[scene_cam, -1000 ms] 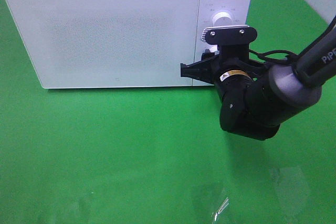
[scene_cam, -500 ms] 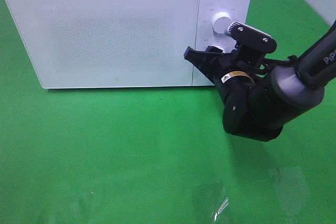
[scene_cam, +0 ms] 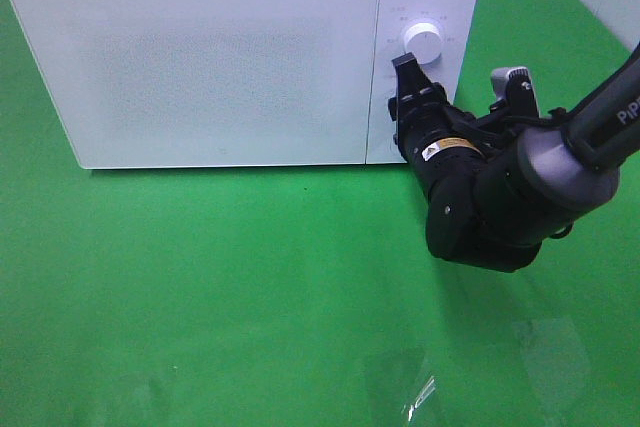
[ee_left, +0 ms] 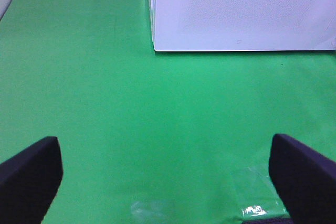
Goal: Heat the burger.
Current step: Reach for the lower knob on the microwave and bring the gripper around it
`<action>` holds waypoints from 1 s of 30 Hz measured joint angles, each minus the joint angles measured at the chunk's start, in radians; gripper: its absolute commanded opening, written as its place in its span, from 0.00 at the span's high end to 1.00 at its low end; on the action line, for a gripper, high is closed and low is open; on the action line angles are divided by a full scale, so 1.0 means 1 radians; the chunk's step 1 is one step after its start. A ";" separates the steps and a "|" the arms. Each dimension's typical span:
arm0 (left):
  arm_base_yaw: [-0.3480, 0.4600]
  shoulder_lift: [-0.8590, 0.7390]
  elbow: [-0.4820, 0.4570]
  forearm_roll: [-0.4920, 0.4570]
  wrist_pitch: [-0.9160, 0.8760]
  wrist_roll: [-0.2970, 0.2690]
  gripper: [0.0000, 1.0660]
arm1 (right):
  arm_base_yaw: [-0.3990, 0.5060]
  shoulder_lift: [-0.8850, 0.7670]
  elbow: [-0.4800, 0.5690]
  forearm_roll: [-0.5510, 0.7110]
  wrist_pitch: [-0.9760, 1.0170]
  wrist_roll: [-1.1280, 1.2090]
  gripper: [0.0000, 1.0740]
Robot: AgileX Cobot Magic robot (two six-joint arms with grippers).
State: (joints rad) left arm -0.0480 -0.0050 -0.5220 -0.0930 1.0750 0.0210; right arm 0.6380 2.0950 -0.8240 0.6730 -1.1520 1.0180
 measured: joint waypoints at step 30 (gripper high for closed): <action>0.000 0.000 0.000 0.001 0.000 0.000 0.05 | -0.003 0.000 0.004 -0.009 -0.001 0.412 0.96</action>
State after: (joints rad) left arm -0.0480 -0.0050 -0.5220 -0.0920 1.0750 0.0210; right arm 0.6350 2.0950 -0.8200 0.6640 -1.1530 1.4300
